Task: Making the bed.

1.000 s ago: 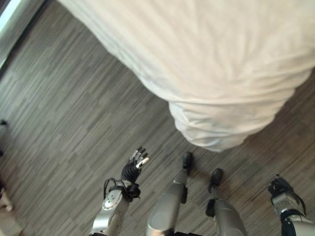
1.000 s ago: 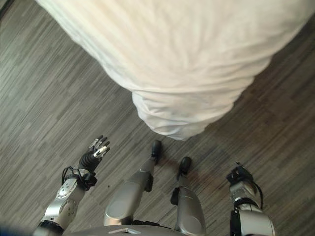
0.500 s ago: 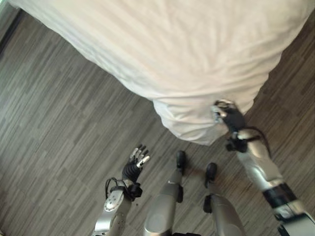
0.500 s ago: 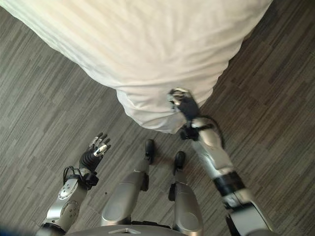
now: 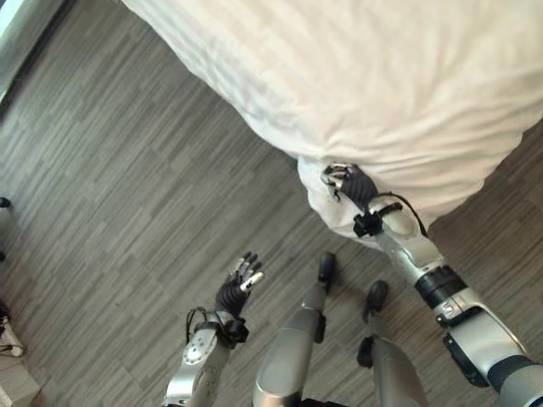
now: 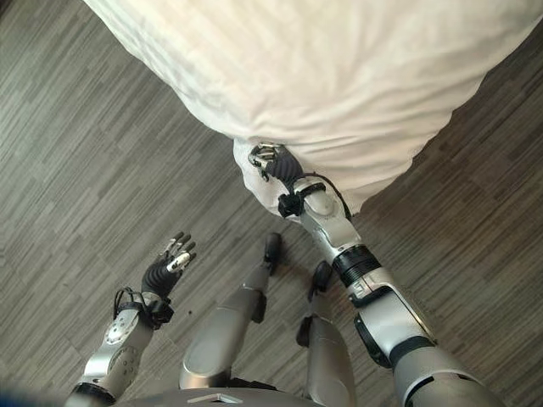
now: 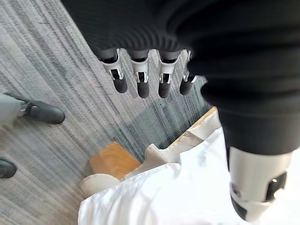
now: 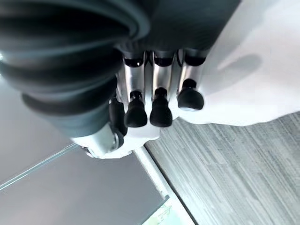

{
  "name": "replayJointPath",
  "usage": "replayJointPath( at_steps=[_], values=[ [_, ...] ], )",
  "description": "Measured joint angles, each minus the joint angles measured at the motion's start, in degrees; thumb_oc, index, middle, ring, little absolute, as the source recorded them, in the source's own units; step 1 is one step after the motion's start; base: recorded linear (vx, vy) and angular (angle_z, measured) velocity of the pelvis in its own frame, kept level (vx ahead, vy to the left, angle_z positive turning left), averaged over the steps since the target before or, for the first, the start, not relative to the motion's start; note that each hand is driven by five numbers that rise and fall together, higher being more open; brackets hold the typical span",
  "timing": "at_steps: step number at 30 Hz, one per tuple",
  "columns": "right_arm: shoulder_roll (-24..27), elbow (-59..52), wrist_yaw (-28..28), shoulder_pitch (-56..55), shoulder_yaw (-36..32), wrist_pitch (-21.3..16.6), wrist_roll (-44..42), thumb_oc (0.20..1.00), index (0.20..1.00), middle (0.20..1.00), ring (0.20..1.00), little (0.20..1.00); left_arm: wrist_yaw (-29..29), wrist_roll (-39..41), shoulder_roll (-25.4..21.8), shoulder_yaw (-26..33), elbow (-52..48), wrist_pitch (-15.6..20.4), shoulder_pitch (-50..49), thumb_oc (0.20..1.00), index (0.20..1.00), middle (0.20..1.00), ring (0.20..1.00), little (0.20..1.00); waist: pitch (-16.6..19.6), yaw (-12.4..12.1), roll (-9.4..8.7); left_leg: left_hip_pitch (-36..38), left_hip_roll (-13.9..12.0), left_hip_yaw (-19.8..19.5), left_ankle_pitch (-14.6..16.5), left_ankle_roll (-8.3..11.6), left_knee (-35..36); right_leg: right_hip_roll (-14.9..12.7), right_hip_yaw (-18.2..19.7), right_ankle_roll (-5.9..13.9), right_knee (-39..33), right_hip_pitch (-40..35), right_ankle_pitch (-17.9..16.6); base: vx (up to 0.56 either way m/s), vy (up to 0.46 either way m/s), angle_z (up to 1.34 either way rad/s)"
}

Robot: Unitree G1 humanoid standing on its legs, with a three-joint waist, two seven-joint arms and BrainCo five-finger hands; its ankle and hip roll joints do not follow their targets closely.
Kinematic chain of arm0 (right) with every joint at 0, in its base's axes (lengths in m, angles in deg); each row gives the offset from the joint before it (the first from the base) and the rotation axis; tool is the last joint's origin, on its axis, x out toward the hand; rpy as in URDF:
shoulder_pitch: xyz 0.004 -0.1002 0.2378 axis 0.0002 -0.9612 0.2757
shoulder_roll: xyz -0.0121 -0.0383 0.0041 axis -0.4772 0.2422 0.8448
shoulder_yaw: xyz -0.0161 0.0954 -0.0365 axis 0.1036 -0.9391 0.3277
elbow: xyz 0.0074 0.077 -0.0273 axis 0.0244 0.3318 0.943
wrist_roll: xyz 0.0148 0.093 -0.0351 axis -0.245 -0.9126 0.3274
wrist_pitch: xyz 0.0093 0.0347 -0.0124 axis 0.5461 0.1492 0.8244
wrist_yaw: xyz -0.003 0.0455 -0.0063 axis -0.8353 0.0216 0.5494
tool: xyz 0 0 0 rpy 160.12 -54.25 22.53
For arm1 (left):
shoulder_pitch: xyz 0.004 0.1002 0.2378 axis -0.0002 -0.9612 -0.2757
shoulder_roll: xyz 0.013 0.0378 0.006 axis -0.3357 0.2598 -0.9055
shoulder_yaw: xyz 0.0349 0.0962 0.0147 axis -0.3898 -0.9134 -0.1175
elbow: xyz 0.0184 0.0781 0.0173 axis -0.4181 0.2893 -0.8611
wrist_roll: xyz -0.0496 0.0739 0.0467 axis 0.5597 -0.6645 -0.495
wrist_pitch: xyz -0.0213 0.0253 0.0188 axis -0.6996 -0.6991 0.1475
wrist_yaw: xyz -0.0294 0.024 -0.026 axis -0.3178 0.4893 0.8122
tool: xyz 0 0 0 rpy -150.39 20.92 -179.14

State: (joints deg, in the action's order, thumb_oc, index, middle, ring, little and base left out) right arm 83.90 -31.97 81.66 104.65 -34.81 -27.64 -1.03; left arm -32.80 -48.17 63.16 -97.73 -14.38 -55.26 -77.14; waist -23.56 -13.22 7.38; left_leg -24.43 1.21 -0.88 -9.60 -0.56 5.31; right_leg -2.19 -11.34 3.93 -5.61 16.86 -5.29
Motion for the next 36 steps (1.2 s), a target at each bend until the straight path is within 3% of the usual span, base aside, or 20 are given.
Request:
replayJointPath(
  at_steps=[4,10,13,18,22,25,27,28,33,36],
  values=[
    [-0.15,15.80,1.78,-0.87,-5.66,0.41,0.07,0.200,0.200,0.200,0.200,0.200,-0.25,0.02,0.00,0.13,0.92,0.02,0.13,1.000,1.000,1.000,1.000,1.000,0.00,-1.21,0.13,-1.27,0.27,-0.70,-0.25,-0.23,-0.01,-0.11,-0.90,0.07,0.00,0.88,0.05,0.01,-0.012,0.10],
    [-3.24,23.10,1.21,-9.00,-14.87,0.15,0.02,0.200,0.200,0.200,0.200,0.200,-0.74,0.11,0.12,0.85,1.82,-0.04,0.28,1.000,1.000,1.000,1.000,1.000,0.09,-1.12,0.37,-1.19,0.76,-1.60,-0.28,-0.28,-0.01,-0.44,-1.93,0.73,0.01,0.35,0.67,0.02,-0.002,0.09],
    [-0.72,30.56,2.98,-14.01,-21.59,0.95,-0.48,0.200,0.200,0.200,0.200,0.200,-0.68,0.11,0.11,0.82,1.98,-0.08,0.33,1.000,1.000,1.000,1.000,1.000,0.05,-0.83,0.39,-1.19,1.15,-1.64,-0.28,-0.28,-0.01,-0.80,-2.14,0.86,0.00,0.28,0.76,0.02,0.012,0.07],
    [8.01,35.14,6.18,-23.98,-28.76,0.78,-2.59,0.200,0.200,0.200,0.200,0.200,-0.72,0.10,-0.13,2.79,2.18,-0.08,0.49,1.000,1.000,1.000,1.000,1.000,-0.57,2.70,-0.67,-0.93,1.47,-1.41,-0.28,-0.28,0.00,-1.19,-1.87,1.01,0.00,0.09,0.76,0.01,-0.002,-0.03],
    [10.94,35.07,7.07,-30.78,-35.28,0.99,-2.54,0.200,0.200,0.200,0.200,0.200,-0.58,0.09,-0.80,2.80,0.87,-0.09,0.70,1.000,1.000,1.000,1.000,1.000,-1.06,5.48,-2.09,-0.10,1.00,-1.38,-0.25,-0.26,0.01,-0.72,-1.45,0.92,0.00,-0.59,0.69,0.03,0.002,-0.06],
    [11.34,27.36,9.90,-33.74,-45.17,-0.39,-6.94,0.200,0.200,0.200,0.200,0.200,-0.89,0.09,-0.87,3.82,0.79,-0.06,0.52,1.000,1.000,1.000,1.000,1.000,-1.17,8.23,-2.72,0.07,0.67,-1.03,-0.23,-0.25,0.02,-0.49,-0.86,0.82,0.00,-0.57,0.49,-0.01,0.013,-0.11],
    [11.04,19.46,11.25,-34.30,-44.28,-2.96,-9.85,0.200,0.200,0.200,0.200,0.200,-1.41,0.09,-0.86,4.65,0.72,0.08,0.70,1.000,1.000,1.000,1.000,1.000,-1.17,9.07,-3.16,0.08,0.29,-0.02,-0.22,-0.26,0.02,-0.27,-0.05,0.72,0.00,-0.16,0.10,-0.02,0.001,-0.25],
    [9.90,10.35,11.92,-35.59,-44.40,-3.24,-11.55,0.200,0.200,0.200,0.200,0.200,-1.97,0.09,-0.84,5.08,0.30,0.30,0.45,1.000,1.000,1.000,1.000,1.000,-1.28,9.64,-3.43,0.04,0.05,0.44,-0.17,-0.21,0.02,-0.02,0.75,0.69,0.00,0.18,-0.06,-0.02,0.004,-0.32],
    [6.54,-29.89,11.16,-34.93,-32.74,-9.26,-11.03,0.200,0.200,0.200,0.200,0.200,-2.41,0.08,0.02,5.06,-1.49,0.55,0.50,1.000,1.000,1.000,1.000,1.000,-1.31,9.96,-3.48,-0.24,-0.94,1.97,-0.18,-0.21,0.02,0.99,2.27,0.29,0.01,1.18,-0.68,-0.02,-0.002,-0.19],
    [6.06,-32.65,10.05,-31.32,-28.88,-10.86,-11.13,0.200,0.200,0.200,0.200,0.200,-2.45,0.08,0.22,3.76,-1.56,0.59,0.29,1.000,1.000,1.000,1.000,1.000,-1.35,8.46,-3.55,-0.46,-1.36,2.00,-0.11,-0.09,0.01,1.17,2.13,0.04,0.02,1.37,-0.61,-0.02,-0.017,0.06]
  ],
)
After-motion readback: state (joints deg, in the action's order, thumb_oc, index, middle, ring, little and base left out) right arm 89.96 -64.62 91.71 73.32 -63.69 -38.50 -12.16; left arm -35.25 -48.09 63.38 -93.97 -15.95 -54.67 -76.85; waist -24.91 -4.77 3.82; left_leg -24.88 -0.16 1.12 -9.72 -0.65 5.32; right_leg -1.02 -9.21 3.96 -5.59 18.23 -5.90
